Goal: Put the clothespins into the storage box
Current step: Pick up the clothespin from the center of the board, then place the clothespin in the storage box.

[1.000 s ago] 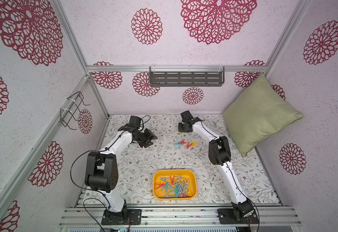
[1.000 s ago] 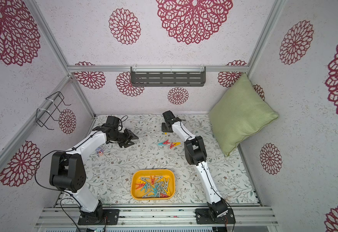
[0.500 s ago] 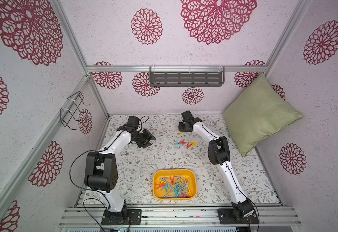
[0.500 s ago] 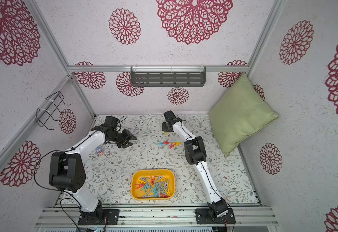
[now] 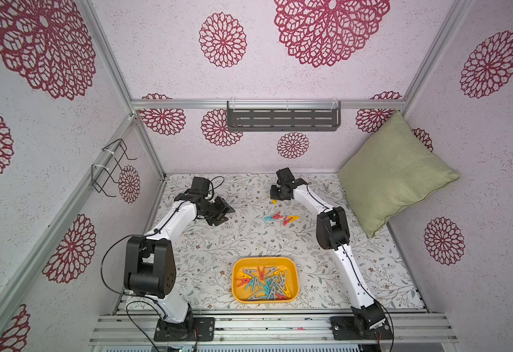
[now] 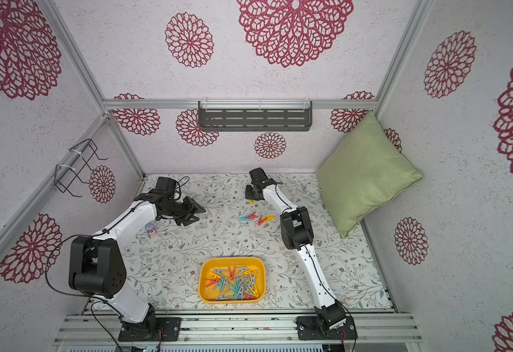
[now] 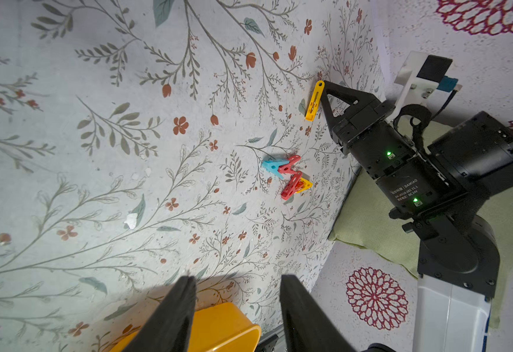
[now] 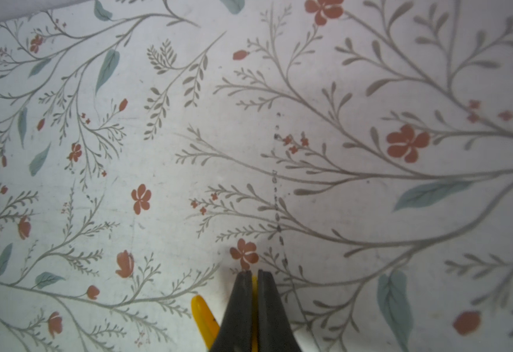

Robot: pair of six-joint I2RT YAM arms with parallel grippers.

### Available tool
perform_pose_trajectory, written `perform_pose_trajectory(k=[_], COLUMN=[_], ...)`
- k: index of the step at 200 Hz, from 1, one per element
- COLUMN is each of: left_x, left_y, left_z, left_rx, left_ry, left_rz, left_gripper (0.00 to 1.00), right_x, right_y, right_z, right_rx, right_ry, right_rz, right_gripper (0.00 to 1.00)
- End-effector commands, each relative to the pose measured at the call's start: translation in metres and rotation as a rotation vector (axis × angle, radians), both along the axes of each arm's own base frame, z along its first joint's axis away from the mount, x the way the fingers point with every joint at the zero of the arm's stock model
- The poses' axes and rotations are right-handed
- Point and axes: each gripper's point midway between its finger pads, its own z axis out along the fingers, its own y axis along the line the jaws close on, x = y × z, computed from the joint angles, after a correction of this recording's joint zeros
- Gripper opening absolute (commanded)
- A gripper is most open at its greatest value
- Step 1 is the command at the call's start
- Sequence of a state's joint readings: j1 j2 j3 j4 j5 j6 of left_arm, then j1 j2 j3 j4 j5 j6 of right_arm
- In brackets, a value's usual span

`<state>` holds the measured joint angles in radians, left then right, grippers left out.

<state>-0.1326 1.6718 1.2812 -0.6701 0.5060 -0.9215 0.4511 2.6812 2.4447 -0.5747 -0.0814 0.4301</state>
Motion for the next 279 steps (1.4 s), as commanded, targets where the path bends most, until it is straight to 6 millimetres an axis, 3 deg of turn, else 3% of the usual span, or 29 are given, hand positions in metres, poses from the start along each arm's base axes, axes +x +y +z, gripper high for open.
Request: perform_pose_trajectory(k=[1,24,53,78,114,146,197,214,256,279], left_x=[0.000,-0.003,-0.004,-0.004,-0.005,-0.009,-0.017,-0.021,-0.028,-0.031], left_y=[0.006,0.008,0.010,0.011,0.011,0.008,-0.005,-0.009,-0.021,-0.026], left_z=[0.009,0.011,0.014,0.017,0.014,0.002,-0.016,-0.021,-0.022,-0.019], left_rx=[0.009,0.012,0.021,0.035,0.038,0.034,0.006,0.006,0.012,0.014], left_ry=[-0.049,-0.058,-0.069,-0.076,-0.081,-0.059,-0.036,-0.027,-0.024,-0.028], left_rz=[0.032,0.043,0.049,0.053,0.070,0.078,0.092,0.094,0.076,0.066], left_gripper=[0.52,0.52,0.52,0.52,0.52,0.52,0.52,0.52,0.52,0.52], right_x=[-0.008,-0.016,-0.042,-0.076,-0.142,-0.211,-0.332,-0.364,-0.408,-0.410], right_y=[0.008,0.017,0.031,0.045,0.062,0.067,0.064,0.061,0.056,0.054], right_z=[0.047,0.080,0.109,0.124,0.137,0.137,0.120,0.111,0.096,0.096], right_rx=[0.066,0.100,0.127,0.116,0.122,0.135,0.135,0.112,0.091,0.083], right_ry=[-0.013,-0.043,-0.050,-0.050,-0.044,-0.025,0.023,0.042,0.074,0.058], right_rz=[0.035,0.081,0.167,0.259,0.399,0.524,0.749,0.809,0.876,0.864], right_gripper=[0.00,0.00,0.00,0.00,0.00,0.00,0.00,0.00,0.00,0.12])
